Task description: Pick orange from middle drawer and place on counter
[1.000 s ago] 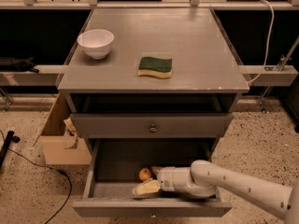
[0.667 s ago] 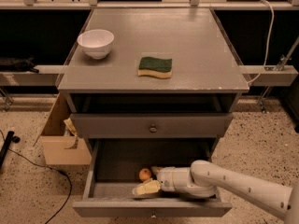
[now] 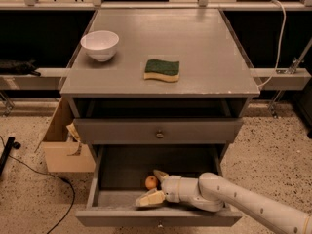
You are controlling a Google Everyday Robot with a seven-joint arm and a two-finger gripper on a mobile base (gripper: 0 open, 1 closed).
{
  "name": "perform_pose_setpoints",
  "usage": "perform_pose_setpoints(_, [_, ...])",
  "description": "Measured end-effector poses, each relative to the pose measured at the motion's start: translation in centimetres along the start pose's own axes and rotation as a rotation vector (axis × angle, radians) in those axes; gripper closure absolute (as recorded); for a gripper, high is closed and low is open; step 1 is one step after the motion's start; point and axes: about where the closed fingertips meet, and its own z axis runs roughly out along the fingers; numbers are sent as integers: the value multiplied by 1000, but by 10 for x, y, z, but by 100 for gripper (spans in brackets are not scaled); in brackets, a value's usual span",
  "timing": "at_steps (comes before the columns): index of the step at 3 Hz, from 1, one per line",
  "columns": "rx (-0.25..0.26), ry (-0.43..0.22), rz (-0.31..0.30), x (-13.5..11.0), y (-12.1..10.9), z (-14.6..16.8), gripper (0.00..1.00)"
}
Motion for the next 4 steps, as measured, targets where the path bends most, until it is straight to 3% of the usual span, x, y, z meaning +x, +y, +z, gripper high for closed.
perform_pose_setpoints(1, [-1, 1, 0, 0, 0, 0, 0])
perform_pose_setpoints(2, [-7, 32, 15, 2, -12, 10, 0])
perform_pose_setpoints(3, [1, 77, 28, 2, -40, 20, 0])
perform_pose_setpoints(4, [1, 77, 28, 2, -40, 20, 0])
